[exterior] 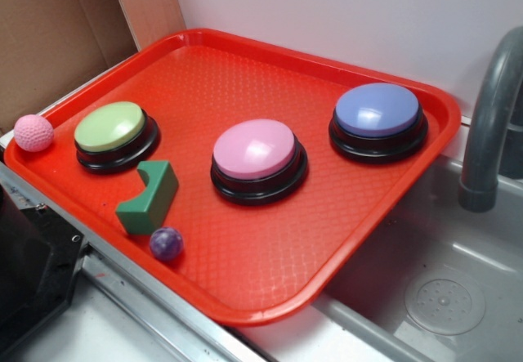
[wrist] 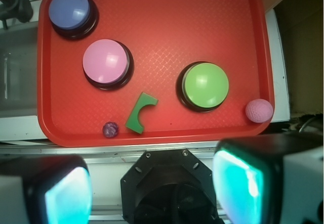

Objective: Push the purple button.

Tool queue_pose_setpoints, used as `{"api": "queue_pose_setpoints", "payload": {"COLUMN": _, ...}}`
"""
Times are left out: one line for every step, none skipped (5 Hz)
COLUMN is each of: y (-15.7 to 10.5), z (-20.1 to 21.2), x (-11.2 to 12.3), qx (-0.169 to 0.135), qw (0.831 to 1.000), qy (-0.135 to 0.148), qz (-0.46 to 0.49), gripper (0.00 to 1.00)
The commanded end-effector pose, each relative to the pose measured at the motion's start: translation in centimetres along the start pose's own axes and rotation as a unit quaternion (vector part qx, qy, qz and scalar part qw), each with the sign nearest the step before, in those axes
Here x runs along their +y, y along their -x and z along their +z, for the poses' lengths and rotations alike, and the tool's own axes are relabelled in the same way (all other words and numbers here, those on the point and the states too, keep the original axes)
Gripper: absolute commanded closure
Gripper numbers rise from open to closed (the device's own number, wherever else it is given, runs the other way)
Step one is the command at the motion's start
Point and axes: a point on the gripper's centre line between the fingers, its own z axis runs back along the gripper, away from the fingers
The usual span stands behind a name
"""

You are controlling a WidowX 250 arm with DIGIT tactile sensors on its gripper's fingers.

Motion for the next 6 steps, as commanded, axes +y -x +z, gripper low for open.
{"api": "queue_pose_setpoints", "payload": {"y": 0.0, "z": 0.0, "x": 0.0, "qx": 0.0, "qw": 1.0, "qy": 0.0, "qz": 0.0, "gripper": 0.0}}
{"api": "queue_pose_setpoints", "payload": {"y": -4.7, "z": -3.5, "x": -0.2, "qx": 0.034, "qw": 0.997, "qy": -0.064, "qz": -0.018, "gripper": 0.0}}
{"api": "queue_pose_setpoints", "payload": {"y": -9.6, "z": -7.0, "x": -1.2, "qx": -0.014, "qw": 0.997, "qy": -0.067, "qz": -0.021, "gripper": 0.0}}
{"api": "queue_pose_setpoints", "payload": {"y": -13.8, "z": -9.1, "x": -2.6, "qx": -0.012, "qw": 0.997, "qy": -0.071, "qz": 0.039, "gripper": 0.0}}
{"api": "queue_pose_setpoints", "payload": {"y": -16.0, "z": -11.6, "x": -3.5, "qx": -0.028, "qw": 0.997, "qy": -0.036, "qz": 0.06, "gripper": 0.0}}
{"api": "queue_pose_setpoints", "payload": {"y": -18.4, "z": -13.5, "x": -4.7, "qx": 0.0, "qw": 0.998, "qy": -0.021, "qz": 0.067, "gripper": 0.0}}
